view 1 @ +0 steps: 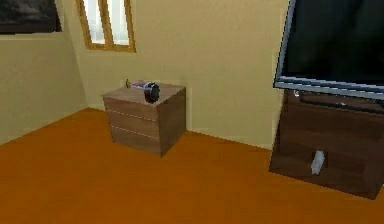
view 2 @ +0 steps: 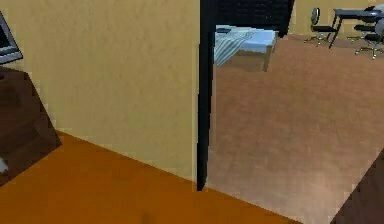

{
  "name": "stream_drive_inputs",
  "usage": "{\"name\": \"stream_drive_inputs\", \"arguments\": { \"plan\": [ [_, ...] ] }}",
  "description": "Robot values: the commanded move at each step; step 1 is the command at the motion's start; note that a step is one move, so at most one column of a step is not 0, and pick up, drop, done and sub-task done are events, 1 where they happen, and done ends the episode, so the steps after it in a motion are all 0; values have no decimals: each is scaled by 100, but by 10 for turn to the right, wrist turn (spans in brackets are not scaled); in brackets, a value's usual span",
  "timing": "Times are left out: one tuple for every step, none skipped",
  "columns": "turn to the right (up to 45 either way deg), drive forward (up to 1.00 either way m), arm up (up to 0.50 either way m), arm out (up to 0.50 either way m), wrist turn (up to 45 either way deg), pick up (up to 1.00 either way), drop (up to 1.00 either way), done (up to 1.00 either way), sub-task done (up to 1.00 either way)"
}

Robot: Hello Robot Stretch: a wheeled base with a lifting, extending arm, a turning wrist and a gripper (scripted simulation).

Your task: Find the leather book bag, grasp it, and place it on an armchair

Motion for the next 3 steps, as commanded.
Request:
{"name": "stream_drive_inputs", "arguments": {
  "plan": [
    [-450, 0, 0, 0, 0, 0, 0, 0, 0],
    [-420, 0, 0, 0, 0, 0, 0, 0, 0],
    [0, 45, 0, 0, 0, 0, 0, 0, 0]
  ]
}}
